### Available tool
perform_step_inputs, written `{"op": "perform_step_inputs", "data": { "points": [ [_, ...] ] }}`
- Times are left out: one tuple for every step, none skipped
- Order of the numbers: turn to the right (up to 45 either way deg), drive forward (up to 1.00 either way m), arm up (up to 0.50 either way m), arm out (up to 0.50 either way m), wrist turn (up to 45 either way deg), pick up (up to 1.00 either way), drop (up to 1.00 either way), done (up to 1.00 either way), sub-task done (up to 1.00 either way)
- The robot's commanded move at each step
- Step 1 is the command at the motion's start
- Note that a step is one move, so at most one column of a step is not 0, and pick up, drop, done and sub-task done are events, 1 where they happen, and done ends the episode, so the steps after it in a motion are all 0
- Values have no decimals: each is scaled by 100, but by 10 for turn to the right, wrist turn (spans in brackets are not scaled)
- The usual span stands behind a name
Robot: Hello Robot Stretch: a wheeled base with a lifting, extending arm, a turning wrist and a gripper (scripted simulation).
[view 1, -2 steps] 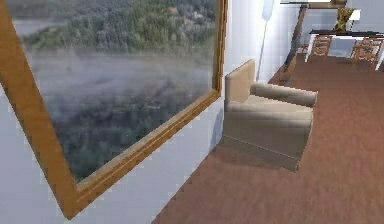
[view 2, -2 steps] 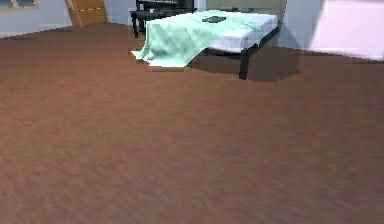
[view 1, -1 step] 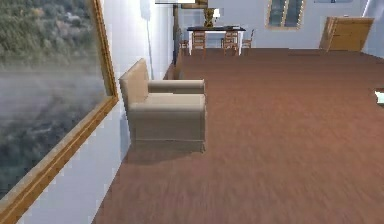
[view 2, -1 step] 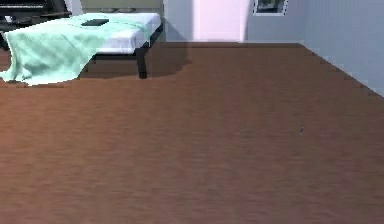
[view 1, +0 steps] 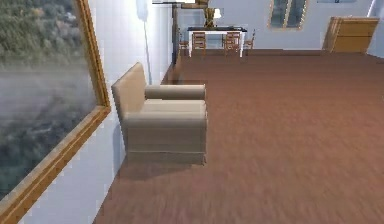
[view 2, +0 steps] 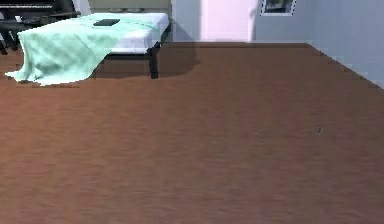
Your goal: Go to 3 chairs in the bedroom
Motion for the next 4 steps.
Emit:
{"op": "perform_step_inputs", "data": {
  "points": [
    [30, 0, 0, 0, 0, 0, 0, 0, 0],
    [0, 80, 0, 0, 0, 0, 0, 0, 0],
    [-150, 0, 0, 0, 0, 0, 0, 0, 0],
    [0, 0, 0, 0, 0, 0, 0, 0, 100]
  ]
}}
